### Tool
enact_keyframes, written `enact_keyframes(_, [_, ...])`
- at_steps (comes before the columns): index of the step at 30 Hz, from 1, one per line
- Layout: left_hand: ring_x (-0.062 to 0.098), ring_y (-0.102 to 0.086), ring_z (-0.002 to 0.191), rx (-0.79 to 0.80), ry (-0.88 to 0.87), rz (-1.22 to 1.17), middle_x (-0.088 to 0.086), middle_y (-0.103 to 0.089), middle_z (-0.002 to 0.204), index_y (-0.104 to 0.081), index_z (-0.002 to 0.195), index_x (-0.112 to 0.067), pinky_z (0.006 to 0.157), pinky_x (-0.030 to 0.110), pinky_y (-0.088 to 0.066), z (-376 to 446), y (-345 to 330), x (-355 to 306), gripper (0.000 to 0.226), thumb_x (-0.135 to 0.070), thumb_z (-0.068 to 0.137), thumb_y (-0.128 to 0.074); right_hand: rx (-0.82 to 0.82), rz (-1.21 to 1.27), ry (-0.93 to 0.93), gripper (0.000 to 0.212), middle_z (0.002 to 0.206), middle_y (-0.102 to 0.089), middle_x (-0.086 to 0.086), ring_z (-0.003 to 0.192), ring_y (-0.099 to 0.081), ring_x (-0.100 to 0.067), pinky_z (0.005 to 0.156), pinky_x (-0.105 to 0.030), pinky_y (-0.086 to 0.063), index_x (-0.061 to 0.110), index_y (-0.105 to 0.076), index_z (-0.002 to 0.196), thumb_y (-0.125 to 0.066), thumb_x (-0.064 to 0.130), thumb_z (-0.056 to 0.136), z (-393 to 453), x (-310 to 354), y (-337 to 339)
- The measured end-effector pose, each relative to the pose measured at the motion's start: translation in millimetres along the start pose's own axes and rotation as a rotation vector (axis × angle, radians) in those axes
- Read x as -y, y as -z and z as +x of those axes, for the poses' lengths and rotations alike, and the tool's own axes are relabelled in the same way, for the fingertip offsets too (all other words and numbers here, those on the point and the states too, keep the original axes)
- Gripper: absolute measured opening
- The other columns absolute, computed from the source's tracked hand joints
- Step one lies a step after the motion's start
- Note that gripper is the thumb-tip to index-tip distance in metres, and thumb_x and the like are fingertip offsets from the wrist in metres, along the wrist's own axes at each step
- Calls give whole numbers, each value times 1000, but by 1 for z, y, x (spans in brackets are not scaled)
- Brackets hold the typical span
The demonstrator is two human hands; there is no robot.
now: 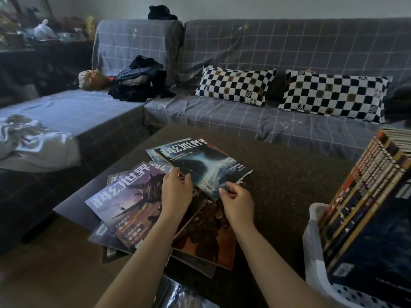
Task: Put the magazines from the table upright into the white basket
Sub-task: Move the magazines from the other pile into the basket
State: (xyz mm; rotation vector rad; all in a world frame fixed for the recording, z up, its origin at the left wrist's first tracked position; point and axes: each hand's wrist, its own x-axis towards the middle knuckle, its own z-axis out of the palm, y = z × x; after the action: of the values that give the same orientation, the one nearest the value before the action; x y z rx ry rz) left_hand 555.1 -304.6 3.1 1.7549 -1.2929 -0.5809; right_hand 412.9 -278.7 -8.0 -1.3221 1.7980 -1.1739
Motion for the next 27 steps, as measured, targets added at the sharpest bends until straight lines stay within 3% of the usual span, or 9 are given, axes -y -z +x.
enact_keyframes(3, [31, -56, 116, -40, 70, 10, 15, -59, 129, -45, 138, -7, 100, 41, -44, 26, -2, 1, 51, -30, 94, -55, -35, -65, 5, 47, 129, -47, -12, 113, -51, -20, 102, -30, -39, 9, -55, 129, -62, 30, 88, 9, -1, -7])
enact_keyframes(6, [30, -58, 111, -87, 147, 14, 12, -64, 121, -51, 129, -7, 88, 32, -43, 49, -4, 2, 49, -33, 90, -62, -64, -69, -22, 55, 133, -40, -12, 116, -48, -19, 99, -22, -33, 7, -50, 133, -65, 32, 86, 14, -2, -11])
enact_keyframes(8, [29, -62, 104, -60, 238, -31, 11, -66, 112, -53, 121, -9, 87, 34, -47, 64, -5, 3, 48, -35, 84, -69, -67, -62, -21, 61, 135, -36, -10, 117, -47, -18, 96, -18, -32, 6, -47, 136, -68, 31, 84, 16, -3, -13])
enact_keyframes(11, [27, -66, 87, -17, 328, -36, 11, -69, 93, -60, 97, -5, 70, 32, -47, 77, -4, 5, 44, -37, 75, -78, -75, -46, -35, 63, 136, -34, -8, 117, -49, -18, 95, -19, -33, 7, -46, 136, -70, 30, 83, 16, -4, -15])
enact_keyframes(13, [20, -66, 65, 4, 323, -97, 6, -71, 76, -66, 83, -5, 59, 28, -48, 78, -3, 8, 35, -35, 73, -80, -84, -18, -55, 63, 136, -35, -8, 116, -50, -18, 94, -20, -35, 8, -46, 136, -70, 30, 82, 17, -5, -15])
enact_keyframes(15, [13, -64, 54, 25, 306, -258, 2, -71, 69, -70, 84, -9, 50, 24, -48, 76, -4, 10, 25, -30, 74, -80, -90, -8, -72, 64, 136, -36, -8, 115, -50, -19, 91, -19, -34, 10, -44, 138, -70, 29, 82, 18, -6, -15])
enact_keyframes(19, [24, -71, 84, 49, 294, -667, 12, -68, 100, -53, 109, -6, 70, 37, -60, 69, -9, 3, 34, -14, 82, -73, -97, 59, -146, 72, 137, -38, -9, 115, -51, -20, 98, -28, -40, 13, -38, 142, -71, 32, 80, 16, -5, -14])
enact_keyframes(22, [27, -70, 87, 54, 281, -887, 14, -63, 102, -47, 100, -12, 63, 32, -60, 53, -13, -9, 23, -4, 87, -65, -80, 138, -209, 75, 140, -38, -10, 120, -49, -23, 104, -39, -42, 15, -36, 143, -71, 33, 80, 15, -3, -9])
enact_keyframes(27, [24, -72, 87, 57, 201, -1012, 14, -69, 102, -56, 100, -14, 64, 30, -59, 23, -3, -28, 17, -2, 89, -62, -88, 258, -195, 80, 137, -44, -8, 117, -52, -21, 101, -44, -45, 21, -35, 144, -74, 34, 76, -2, 2, 9])
